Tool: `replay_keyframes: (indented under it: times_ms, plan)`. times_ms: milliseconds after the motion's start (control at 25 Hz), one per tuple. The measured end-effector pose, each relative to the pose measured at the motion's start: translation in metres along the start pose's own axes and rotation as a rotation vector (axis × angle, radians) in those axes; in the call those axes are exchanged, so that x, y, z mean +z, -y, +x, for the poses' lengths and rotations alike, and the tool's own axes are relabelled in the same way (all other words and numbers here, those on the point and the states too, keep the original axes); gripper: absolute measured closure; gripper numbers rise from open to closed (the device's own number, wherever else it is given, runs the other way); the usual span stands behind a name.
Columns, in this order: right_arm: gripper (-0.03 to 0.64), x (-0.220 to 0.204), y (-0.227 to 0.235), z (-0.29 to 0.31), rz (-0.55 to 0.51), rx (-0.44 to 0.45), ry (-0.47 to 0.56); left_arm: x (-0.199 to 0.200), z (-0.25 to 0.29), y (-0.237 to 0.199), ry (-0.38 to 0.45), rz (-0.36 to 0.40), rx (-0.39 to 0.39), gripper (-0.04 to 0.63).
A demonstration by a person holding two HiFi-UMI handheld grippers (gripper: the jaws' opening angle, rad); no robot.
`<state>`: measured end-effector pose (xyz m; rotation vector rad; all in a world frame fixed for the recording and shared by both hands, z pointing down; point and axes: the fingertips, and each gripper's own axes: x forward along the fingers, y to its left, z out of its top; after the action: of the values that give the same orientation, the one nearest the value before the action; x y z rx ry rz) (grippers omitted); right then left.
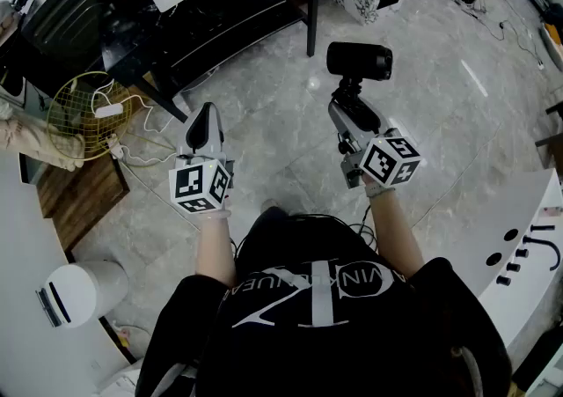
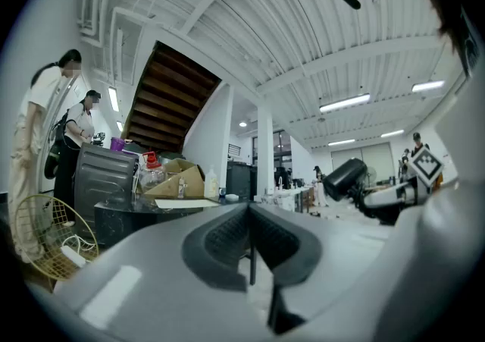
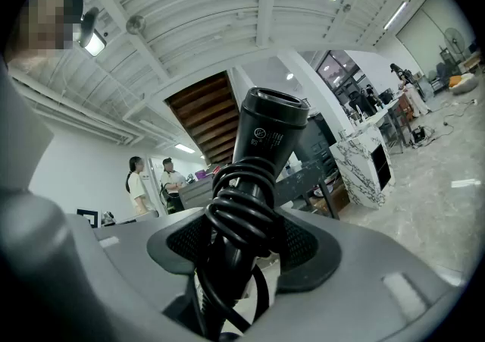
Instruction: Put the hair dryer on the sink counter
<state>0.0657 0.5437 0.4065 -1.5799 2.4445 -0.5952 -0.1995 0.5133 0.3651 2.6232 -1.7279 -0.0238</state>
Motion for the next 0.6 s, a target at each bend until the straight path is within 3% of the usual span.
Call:
replay_keyframes:
  times_ms: [600]
  plan:
    - [0.351, -0.01, 0.027, 0.025, -0.014, -0.01, -0.014, -0.028, 0.029, -0.008, -0.042, -0.012, 0.009, 0.595]
